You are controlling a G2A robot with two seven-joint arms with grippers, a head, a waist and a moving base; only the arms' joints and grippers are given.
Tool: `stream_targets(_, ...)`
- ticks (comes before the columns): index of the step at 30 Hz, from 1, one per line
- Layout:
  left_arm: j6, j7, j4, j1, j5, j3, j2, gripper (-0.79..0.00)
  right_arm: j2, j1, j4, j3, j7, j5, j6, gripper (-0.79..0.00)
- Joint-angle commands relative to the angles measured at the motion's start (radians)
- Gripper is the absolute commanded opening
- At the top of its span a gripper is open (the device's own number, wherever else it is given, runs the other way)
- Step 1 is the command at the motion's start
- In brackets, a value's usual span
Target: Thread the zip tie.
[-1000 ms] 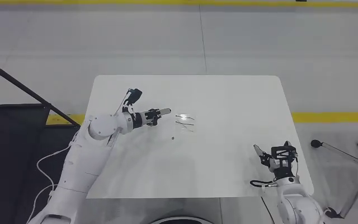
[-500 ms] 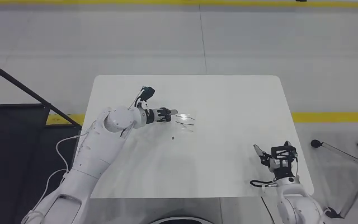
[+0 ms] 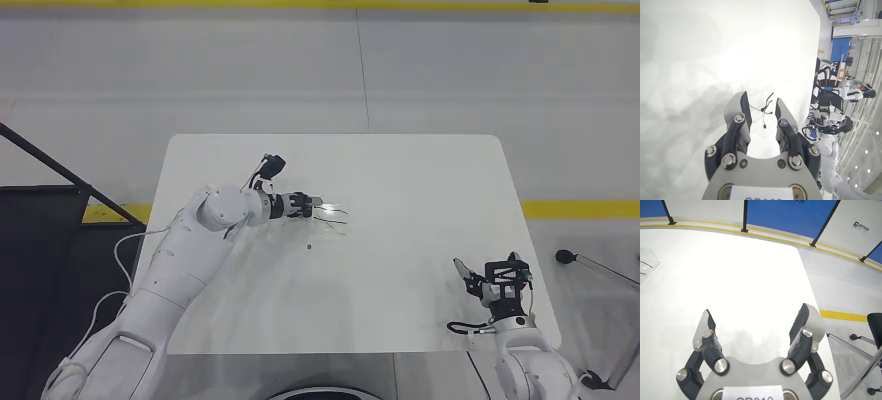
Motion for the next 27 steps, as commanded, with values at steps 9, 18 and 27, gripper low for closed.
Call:
stream_targets(9,-0.005,-0.004,0.031,-0.019,0.002,0.014,-0.007,-0.493,0.000,0.000,0.000,0.000,0.000,0.000,0.000,0.000)
stream_targets(18,-0.010,-0.007,0.045,-0.028,0.001,0.018,-0.011,-0.539,0.000,0.000,0.000,0.000,0.000,0.000,0.000,0.000)
stream_targets(27,-0.021,-0.021,0.056,-0.033,-0.003,0.015,-0.011,-0.683,0.000,0.000,0.000,0.000,0.000,0.000,0.000,0.000)
